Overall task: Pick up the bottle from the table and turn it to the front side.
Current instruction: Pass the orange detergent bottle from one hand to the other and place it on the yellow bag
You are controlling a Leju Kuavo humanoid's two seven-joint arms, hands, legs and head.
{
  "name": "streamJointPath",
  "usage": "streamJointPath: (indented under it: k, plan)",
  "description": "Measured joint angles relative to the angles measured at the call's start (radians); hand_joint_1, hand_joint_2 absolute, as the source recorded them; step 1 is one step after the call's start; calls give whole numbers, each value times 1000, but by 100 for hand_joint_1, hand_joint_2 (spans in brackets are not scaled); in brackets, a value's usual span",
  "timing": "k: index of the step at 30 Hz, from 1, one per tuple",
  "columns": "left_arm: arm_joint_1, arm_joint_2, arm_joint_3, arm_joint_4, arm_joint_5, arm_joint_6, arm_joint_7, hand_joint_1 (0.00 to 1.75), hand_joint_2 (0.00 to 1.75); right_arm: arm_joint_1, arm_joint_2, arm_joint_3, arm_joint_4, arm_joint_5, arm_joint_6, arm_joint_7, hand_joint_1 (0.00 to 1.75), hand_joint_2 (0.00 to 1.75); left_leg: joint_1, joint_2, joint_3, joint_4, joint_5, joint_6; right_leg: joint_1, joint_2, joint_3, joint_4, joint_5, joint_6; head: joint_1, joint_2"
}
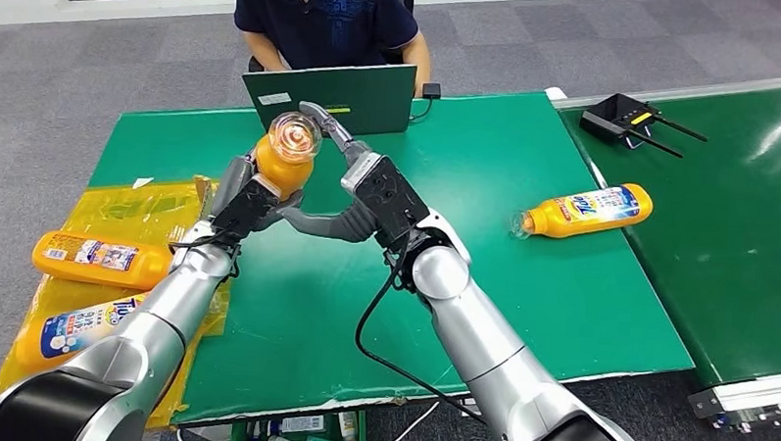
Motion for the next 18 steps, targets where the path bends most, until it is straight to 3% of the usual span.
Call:
streamJointPath:
  k: [18]
  plan:
    - [-18,57,1,2,-79,33,0,175,175,24,-16,0,0,4,4,-19,0,175,0,0,0,0,0,0,0,0,0,0,0,0,0,0]
